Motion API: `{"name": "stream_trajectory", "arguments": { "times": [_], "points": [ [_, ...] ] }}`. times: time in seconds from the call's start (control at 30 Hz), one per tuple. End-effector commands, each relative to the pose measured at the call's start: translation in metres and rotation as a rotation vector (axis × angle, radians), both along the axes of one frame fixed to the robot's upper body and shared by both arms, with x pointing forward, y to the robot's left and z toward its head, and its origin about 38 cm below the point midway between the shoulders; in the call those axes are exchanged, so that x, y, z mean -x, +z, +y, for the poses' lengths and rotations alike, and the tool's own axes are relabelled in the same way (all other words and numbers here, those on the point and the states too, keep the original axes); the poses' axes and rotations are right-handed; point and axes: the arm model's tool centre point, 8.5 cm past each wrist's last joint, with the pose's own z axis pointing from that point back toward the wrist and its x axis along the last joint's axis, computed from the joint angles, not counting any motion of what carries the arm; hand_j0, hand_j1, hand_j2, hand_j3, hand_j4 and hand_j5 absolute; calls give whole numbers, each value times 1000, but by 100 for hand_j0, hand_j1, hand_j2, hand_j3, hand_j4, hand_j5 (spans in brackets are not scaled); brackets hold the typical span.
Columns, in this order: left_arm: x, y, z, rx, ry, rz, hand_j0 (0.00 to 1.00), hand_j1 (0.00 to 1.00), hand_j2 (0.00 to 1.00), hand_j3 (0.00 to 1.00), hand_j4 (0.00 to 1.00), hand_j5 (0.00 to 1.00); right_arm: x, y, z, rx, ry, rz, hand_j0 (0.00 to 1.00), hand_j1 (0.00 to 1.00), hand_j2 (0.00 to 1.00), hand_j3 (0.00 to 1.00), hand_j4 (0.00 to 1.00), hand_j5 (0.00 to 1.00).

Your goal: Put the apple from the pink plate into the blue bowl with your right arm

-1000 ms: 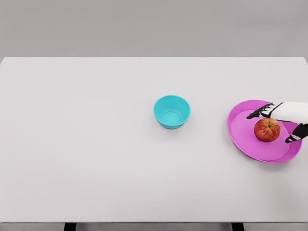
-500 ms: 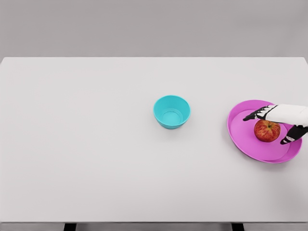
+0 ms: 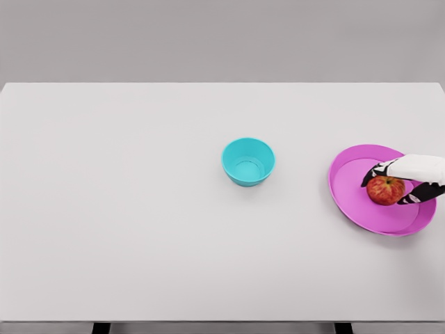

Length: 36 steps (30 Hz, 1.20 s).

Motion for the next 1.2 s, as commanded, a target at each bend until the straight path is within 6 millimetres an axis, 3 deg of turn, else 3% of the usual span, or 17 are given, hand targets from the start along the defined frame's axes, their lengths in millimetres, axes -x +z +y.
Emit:
{"name": "stream_trajectory", "arguments": {
  "times": [0.0,0.13,0.43,0.8,0.9,1.17],
  "points": [
    [0,0,0,0,0,0,100,100,100,100,100,100,2,-6,2,19,21,11,54,54,54,54,54,54],
    [0,0,0,0,0,0,100,100,100,100,100,100,2,-6,3,18,23,11,44,44,44,44,44,44],
    [0,0,0,0,0,0,100,100,100,100,100,100,-4,8,14,-20,41,-33,40,40,40,40,40,40],
    [0,0,0,0,0,0,100,100,100,100,100,100,-23,41,76,-165,157,-130,40,40,40,40,40,40],
    [0,0,0,0,0,0,100,100,100,100,100,100,-28,56,104,-188,232,-154,40,40,40,40,40,40],
    [0,0,0,0,0,0,100,100,100,100,100,100,-40,66,145,-235,311,-176,40,40,40,40,40,40]
  ]
}}
